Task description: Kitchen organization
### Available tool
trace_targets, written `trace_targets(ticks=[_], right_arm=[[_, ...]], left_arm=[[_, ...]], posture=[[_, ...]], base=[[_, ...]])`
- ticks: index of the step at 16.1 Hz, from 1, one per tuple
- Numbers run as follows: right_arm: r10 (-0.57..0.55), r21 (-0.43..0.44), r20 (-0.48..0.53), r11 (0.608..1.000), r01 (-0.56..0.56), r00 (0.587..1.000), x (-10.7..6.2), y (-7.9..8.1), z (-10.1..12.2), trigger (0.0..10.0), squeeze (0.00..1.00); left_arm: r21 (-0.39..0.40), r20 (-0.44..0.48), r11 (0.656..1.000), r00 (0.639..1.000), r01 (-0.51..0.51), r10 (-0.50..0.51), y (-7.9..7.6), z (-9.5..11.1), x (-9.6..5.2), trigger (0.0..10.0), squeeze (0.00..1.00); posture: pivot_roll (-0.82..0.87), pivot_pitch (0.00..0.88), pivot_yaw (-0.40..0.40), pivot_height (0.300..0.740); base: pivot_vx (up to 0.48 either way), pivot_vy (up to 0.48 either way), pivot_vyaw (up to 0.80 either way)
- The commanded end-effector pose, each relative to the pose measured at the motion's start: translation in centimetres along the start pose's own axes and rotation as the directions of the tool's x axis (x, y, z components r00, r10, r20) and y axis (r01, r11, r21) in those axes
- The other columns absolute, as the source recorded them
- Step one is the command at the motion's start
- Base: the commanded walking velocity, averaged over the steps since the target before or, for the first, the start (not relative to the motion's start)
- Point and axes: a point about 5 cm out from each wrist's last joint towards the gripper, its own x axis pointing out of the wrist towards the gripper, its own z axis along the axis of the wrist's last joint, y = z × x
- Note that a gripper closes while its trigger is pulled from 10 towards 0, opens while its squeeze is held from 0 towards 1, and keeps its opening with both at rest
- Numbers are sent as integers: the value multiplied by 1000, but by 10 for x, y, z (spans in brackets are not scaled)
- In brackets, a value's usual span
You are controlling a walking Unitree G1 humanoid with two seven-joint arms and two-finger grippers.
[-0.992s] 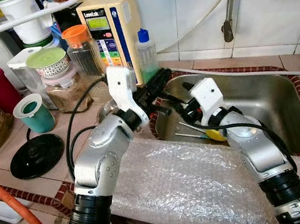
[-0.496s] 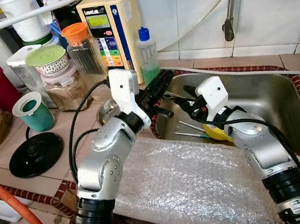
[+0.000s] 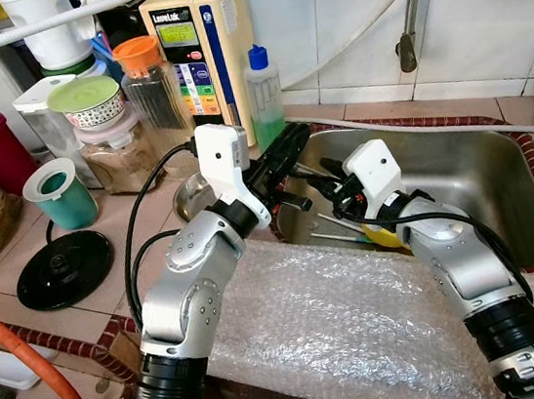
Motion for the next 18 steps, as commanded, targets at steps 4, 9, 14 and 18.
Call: trace_targets(ticks=[4,9,14,18], right_arm=[[-102,7,41,995,102,994,5,-20,9,0,0],[-129,-94,-50,988,124,990,4,-36,-15,0,0],[-275,-185,-183,952,242,944,-11,-68,-41,0,0],[-350,-227,-301,930,290,887,-23,-80,-59,0,0]], left_arm=[[2,-87,995,991,-105,104,21,-23,-22,10000,1000],[11,-139,992,982,-130,130,30,-37,-36,10000,1000],[48,-233,986,958,-158,164,39,-52,-53,10000,1000],[67,-292,988,944,-141,154,39,-59,-61,10000,1000]], posture=[[40,0,122,740],[47,0,136,740],[62,0,141,740],[72,0,140,740]], base=[[0,0,0],[0,0,0],[0,0,0],[0,0,0]])
